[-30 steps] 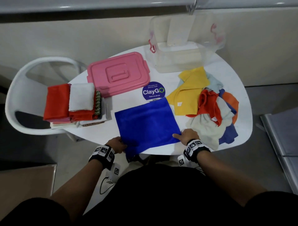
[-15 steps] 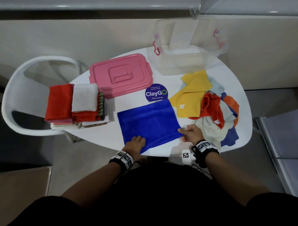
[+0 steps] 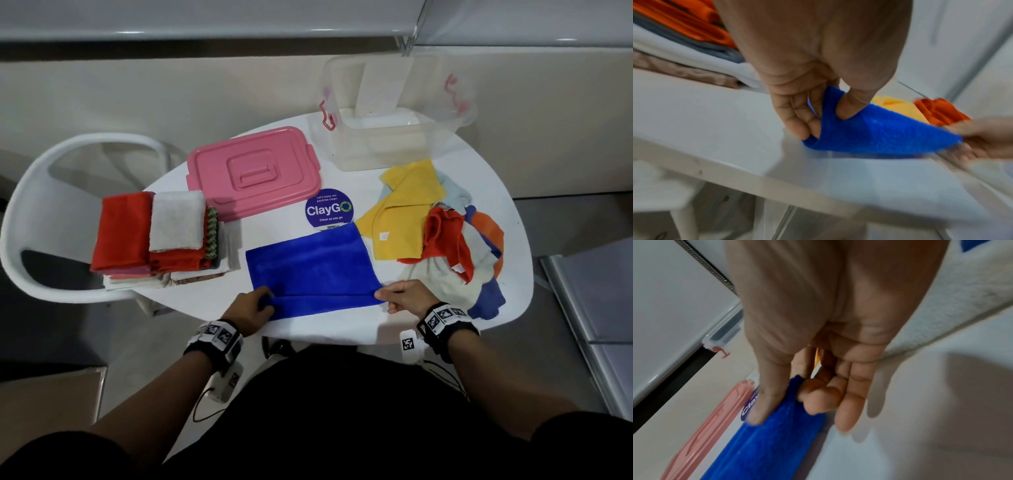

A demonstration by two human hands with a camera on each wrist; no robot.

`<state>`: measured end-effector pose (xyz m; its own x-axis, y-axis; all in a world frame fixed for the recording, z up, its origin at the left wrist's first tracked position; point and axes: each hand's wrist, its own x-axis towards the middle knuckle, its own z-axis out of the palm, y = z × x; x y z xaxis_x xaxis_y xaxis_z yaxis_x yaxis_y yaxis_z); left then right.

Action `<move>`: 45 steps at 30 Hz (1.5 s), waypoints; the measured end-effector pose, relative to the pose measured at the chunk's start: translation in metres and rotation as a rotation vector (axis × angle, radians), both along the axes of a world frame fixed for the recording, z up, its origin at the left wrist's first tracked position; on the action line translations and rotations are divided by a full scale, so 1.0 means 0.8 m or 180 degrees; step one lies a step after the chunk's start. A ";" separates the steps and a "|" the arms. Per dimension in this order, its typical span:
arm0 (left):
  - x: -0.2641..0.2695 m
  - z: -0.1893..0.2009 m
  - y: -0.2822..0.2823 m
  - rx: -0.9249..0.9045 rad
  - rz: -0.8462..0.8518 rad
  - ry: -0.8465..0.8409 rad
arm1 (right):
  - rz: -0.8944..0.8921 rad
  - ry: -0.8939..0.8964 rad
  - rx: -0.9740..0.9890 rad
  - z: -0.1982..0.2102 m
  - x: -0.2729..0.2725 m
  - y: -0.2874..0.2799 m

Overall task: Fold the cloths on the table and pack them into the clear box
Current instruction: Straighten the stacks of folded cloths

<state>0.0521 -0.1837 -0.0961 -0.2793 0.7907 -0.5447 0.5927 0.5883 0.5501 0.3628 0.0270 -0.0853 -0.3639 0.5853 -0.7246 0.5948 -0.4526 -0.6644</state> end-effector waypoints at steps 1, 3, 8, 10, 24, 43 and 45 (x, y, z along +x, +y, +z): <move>-0.006 0.003 -0.002 0.0082 0.0208 -0.0099 | 0.0183 -0.0001 -0.0037 0.003 -0.003 0.004; -0.015 0.009 -0.001 0.0331 0.0575 -0.0333 | 0.0562 -0.0125 0.0066 0.009 -0.010 0.012; -0.019 0.036 0.014 0.1294 0.1658 -0.0928 | 0.0746 -0.0190 0.0922 0.031 -0.042 0.033; -0.027 0.058 0.025 0.1700 0.1934 -0.1098 | 0.0494 0.0127 0.1014 0.055 -0.060 0.045; -0.065 0.184 0.121 0.3038 0.2112 -0.0547 | -0.0850 0.1770 0.1528 0.178 -0.159 0.085; -0.091 0.193 0.149 0.2834 0.1953 -0.1373 | -0.1326 0.1608 0.1454 0.178 -0.163 0.106; -0.087 0.179 0.135 0.2633 0.1699 -0.1453 | -0.1308 0.1371 0.1514 0.163 -0.151 0.091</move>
